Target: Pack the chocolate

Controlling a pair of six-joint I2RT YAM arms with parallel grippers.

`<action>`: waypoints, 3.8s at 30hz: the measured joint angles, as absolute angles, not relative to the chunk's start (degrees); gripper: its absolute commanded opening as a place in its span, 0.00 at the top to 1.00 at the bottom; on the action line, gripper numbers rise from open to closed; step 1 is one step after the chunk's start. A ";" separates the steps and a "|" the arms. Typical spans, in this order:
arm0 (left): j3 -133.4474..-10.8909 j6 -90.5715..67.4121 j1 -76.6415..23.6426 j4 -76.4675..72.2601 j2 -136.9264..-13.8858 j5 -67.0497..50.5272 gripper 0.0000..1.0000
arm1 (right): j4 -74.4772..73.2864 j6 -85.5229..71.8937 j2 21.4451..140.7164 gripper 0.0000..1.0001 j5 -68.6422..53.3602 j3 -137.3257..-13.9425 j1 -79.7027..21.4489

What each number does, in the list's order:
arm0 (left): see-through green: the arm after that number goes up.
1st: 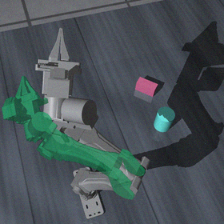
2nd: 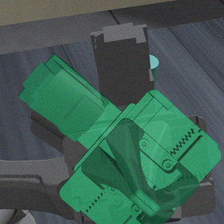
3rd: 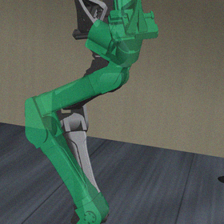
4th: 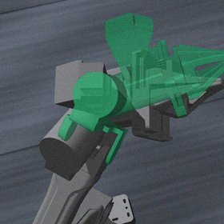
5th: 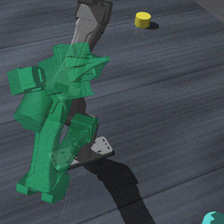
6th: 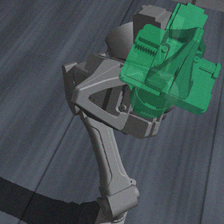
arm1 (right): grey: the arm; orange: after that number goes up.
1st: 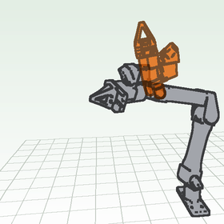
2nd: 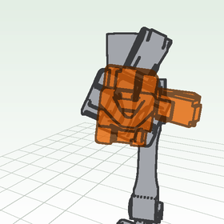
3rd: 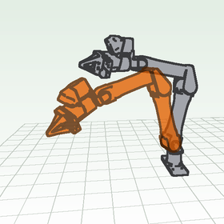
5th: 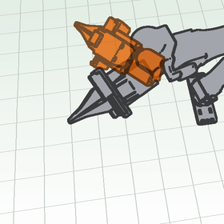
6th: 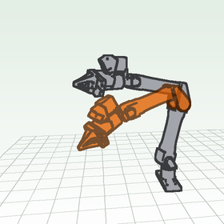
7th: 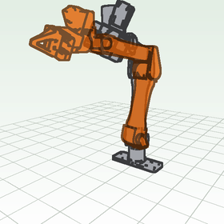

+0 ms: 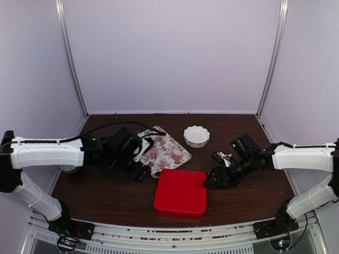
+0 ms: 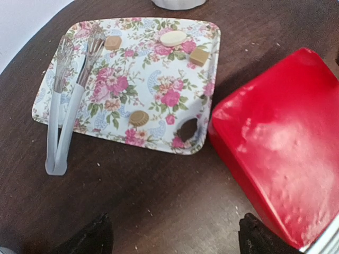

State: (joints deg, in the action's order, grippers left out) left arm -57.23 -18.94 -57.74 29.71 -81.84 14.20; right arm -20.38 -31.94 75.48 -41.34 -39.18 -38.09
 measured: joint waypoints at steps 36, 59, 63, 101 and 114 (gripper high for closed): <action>-46.33 -33.95 -62.76 20.56 -87.29 6.63 0.16 | -28.82 -20.27 91.35 0.35 -42.28 -50.85 -37.50; -52.71 -28.60 -57.08 21.58 -92.03 6.52 0.16 | -33.39 -21.10 83.50 0.29 -39.11 -56.38 -30.98; -52.71 -28.60 -57.08 21.52 -91.26 6.24 0.17 | -33.58 -20.73 89.45 0.34 -37.28 -59.90 -30.92; -55.90 -24.93 -64.31 31.35 -75.20 3.92 0.70 | -21.52 -41.85 63.64 0.55 -25.17 -42.70 -51.18; -56.51 -25.89 -69.93 26.70 -89.27 -2.52 0.80 | -15.73 -44.47 72.03 0.65 -25.85 -37.08 -56.38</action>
State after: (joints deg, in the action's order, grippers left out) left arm -56.51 -25.89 -69.93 26.70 -89.27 -2.52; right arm -15.73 -44.47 72.03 -25.85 -37.08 -56.38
